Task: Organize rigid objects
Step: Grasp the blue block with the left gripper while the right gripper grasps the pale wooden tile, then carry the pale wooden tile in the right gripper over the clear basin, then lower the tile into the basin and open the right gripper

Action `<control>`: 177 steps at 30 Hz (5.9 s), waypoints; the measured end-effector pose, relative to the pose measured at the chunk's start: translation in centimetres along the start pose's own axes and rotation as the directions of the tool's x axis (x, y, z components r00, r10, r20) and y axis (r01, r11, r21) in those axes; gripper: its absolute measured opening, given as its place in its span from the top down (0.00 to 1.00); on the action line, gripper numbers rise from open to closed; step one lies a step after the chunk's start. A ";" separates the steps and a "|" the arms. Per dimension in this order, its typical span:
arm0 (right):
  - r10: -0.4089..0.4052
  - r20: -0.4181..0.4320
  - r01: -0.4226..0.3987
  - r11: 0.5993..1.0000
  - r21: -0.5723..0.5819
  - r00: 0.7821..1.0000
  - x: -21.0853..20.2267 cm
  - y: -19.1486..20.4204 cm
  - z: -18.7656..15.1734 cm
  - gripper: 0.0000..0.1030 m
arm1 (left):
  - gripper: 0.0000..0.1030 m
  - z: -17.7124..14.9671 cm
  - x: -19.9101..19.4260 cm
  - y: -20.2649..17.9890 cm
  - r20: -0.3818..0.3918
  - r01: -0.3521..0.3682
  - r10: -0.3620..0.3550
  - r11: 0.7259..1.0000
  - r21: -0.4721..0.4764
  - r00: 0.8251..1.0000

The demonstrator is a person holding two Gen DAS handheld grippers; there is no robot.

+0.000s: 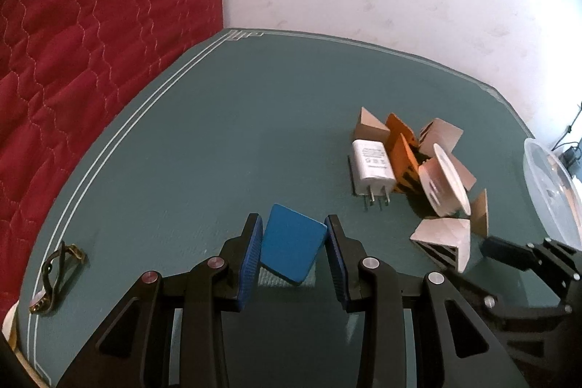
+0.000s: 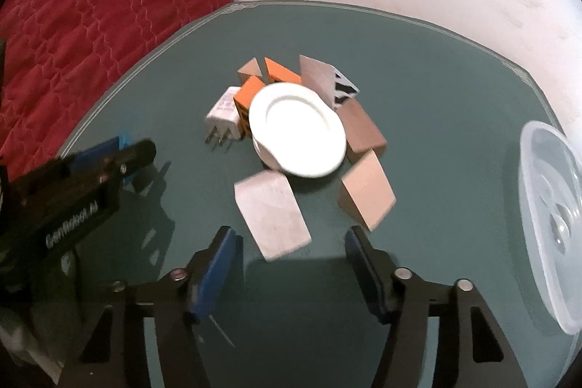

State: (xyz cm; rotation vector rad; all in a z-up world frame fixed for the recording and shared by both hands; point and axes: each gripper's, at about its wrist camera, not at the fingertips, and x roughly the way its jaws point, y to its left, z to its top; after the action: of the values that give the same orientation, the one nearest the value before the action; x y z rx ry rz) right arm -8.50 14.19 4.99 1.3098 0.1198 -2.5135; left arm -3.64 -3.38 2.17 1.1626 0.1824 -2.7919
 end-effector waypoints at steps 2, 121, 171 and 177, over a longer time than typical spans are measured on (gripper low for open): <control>-0.006 0.005 0.006 1.000 -0.002 1.000 0.4 0.1 0.2 0.43 | 0.65 0.0 0.1 -0.1 -0.004 -0.004 0.004 1.000 0.005 1.000; -0.264 0.179 0.179 0.904 0.388 0.948 -8.4 -14.7 -2.5 0.62 | 0.65 0.0 -2.8 -13.1 0.007 0.000 -0.002 0.964 0.265 1.000; -0.484 0.141 0.290 0.705 0.647 0.864 -9.1 -25.1 -5.6 0.52 | 0.65 1.7 -3.1 -30.1 0.025 0.147 -0.181 0.862 0.484 0.983; -0.519 0.175 0.280 0.679 0.678 0.837 -10.1 -25.6 -6.1 0.50 | 0.64 1.8 -2.5 -30.6 -0.013 0.214 -0.236 0.854 0.474 0.972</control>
State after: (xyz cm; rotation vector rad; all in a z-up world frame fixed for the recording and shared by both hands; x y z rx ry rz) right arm -6.06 42.07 7.95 1.0656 -0.6526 -3.3226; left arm -7.71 26.68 7.25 1.2303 -0.4257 -3.1780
